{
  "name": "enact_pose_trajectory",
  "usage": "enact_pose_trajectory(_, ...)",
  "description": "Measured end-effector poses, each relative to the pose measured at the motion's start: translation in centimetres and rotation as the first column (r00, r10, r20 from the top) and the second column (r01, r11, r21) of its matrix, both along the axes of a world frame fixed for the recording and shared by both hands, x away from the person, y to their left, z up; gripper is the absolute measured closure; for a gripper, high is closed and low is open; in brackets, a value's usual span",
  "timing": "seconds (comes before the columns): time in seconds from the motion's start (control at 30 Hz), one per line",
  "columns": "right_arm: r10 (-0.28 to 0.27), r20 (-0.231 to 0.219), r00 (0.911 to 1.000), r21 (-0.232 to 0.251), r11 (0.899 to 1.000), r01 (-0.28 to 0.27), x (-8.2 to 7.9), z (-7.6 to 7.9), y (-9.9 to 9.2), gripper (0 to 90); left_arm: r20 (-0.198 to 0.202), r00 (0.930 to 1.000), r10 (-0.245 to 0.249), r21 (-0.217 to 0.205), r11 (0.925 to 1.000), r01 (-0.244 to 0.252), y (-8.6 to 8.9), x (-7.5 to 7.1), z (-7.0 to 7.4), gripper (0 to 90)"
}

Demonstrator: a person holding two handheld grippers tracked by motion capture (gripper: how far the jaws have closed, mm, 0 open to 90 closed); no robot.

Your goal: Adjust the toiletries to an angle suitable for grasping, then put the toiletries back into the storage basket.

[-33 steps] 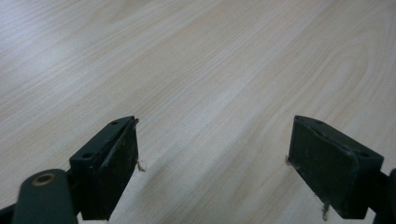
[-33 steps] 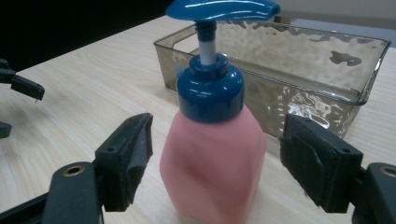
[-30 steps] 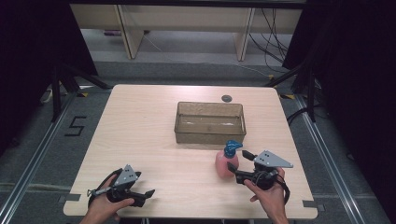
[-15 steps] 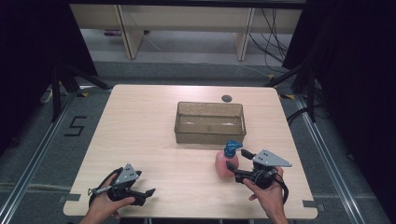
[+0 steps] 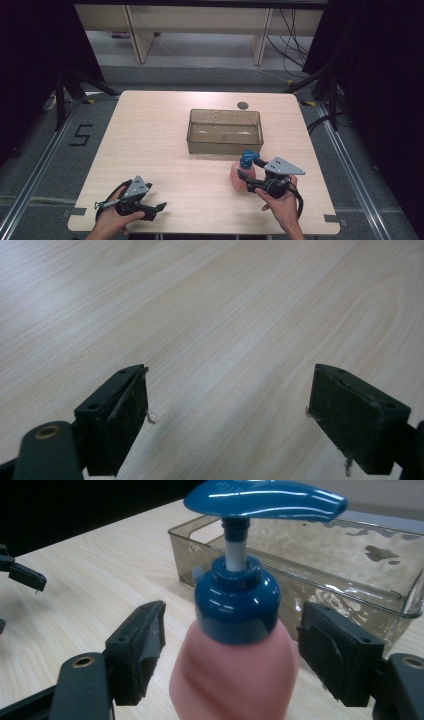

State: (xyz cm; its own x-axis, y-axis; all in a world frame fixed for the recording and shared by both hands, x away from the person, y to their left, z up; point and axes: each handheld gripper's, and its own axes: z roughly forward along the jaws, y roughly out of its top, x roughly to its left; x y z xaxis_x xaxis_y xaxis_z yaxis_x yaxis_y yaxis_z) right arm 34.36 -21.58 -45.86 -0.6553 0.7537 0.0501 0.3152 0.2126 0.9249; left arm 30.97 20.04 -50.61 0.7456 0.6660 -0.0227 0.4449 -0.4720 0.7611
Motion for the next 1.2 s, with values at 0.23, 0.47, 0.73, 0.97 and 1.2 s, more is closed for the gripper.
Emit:
enact_pose_trajectory(0.23,-0.005,-0.01,0.9999,0.007,1.0,0.005,0.4,-0.1,0.4,28.5,0.011,0.9999,-0.01,0.025,0.9996,0.01,0.1,0.1,0.1,15.4)
enact_pose_trajectory(0.47,-0.01,-0.026,0.9996,0.015,1.0,0.011,0.6,-0.3,0.7,29.4,-0.001,1.0,-0.003,-0.004,1.0,0.003,-0.1,0.0,0.0,15.4)
enact_pose_trajectory(0.73,-0.005,-0.001,1.0,0.008,1.0,0.005,1.1,-0.4,0.7,30.8,-0.001,1.0,-0.005,-0.003,1.0,0.005,-0.1,0.0,0.0,15.4)
enact_pose_trajectory(0.97,0.007,0.004,1.0,0.006,1.0,-0.007,1.3,-0.4,0.7,34.7,0.0,0.9999,-0.011,0.012,0.9999,0.011,0.0,0.0,0.0,15.4)
enact_pose_trajectory(1.2,0.001,-0.003,1.0,0.013,1.0,-0.001,1.7,-0.5,0.5,40.5,0.011,0.9998,-0.019,0.023,0.9996,0.018,0.0,0.0,0.1,15.4)
